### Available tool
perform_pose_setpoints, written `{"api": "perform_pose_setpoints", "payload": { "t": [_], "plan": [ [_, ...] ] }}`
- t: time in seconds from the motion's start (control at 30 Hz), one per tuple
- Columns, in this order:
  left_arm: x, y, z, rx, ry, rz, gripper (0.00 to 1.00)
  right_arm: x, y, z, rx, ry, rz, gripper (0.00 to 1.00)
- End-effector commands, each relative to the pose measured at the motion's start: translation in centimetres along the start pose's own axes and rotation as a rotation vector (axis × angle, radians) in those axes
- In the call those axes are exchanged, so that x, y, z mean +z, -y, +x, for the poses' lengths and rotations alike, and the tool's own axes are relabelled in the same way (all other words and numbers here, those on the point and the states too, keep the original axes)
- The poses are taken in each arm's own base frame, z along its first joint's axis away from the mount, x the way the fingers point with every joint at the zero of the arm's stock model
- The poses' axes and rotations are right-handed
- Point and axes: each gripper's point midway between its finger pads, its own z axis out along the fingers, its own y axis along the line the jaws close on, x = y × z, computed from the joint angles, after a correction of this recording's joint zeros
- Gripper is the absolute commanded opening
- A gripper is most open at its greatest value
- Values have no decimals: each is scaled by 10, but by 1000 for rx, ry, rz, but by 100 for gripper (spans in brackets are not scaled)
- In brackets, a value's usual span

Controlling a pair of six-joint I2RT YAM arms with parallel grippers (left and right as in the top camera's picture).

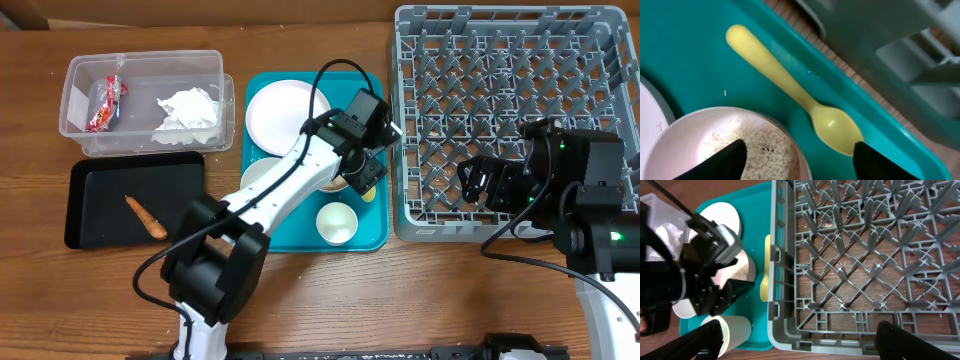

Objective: Sort waste into correct bins and load items into the dishwasher
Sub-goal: 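Reach left gripper to the rice bowl and grasp its rim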

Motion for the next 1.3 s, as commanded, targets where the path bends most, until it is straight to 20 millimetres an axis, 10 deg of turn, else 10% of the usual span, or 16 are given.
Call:
{"api": "perform_pose_setpoints", "payload": {
  "t": [0.0, 0.53, 1.27],
  "plan": [
    [16, -8, 5, -25, -35, -32, 65, -1, -2, -1, -10, 8, -5, 100],
    [30, -15, 17, -200, -78, -75, 19, -1, -2, -1, -10, 8, -5, 100],
    [9, -22, 2, -325, -50, -115, 4, -1, -2, -1, -10, 9, -5, 100]
  ]
}}
